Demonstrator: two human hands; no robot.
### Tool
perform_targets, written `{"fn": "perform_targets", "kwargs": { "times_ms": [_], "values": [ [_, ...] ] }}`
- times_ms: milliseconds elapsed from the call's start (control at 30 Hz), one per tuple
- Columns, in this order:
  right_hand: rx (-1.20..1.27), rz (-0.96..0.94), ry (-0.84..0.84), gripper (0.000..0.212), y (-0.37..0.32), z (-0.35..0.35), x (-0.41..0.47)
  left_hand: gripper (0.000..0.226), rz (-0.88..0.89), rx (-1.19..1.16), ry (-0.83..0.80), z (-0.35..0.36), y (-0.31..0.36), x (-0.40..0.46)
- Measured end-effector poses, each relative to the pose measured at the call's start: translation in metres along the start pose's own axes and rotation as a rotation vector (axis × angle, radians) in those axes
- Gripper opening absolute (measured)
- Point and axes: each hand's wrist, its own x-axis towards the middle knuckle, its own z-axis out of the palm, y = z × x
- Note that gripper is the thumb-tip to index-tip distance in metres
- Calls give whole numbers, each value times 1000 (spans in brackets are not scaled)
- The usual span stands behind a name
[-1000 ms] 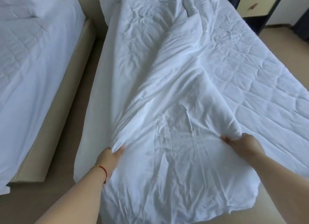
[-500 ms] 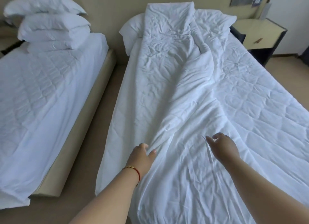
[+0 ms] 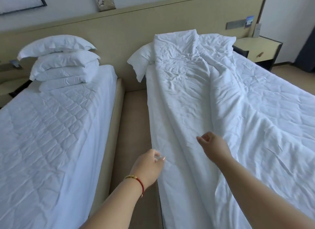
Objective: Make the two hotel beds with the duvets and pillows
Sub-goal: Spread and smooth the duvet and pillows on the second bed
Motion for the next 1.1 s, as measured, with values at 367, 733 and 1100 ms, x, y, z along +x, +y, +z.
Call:
{"fn": "perform_targets", "kwargs": {
  "times_ms": [367,733,1100],
  "values": [
    [184,94,166,20,-92,56,12,26,162,136,28,-130,-60,119],
    [283,207,290,18,-190,126,244,33,278,400,-55,-220,-62,386],
    [351,297,434,18,-308,172,461,36,432,399,-116,-324,-25,664]
  ]
}}
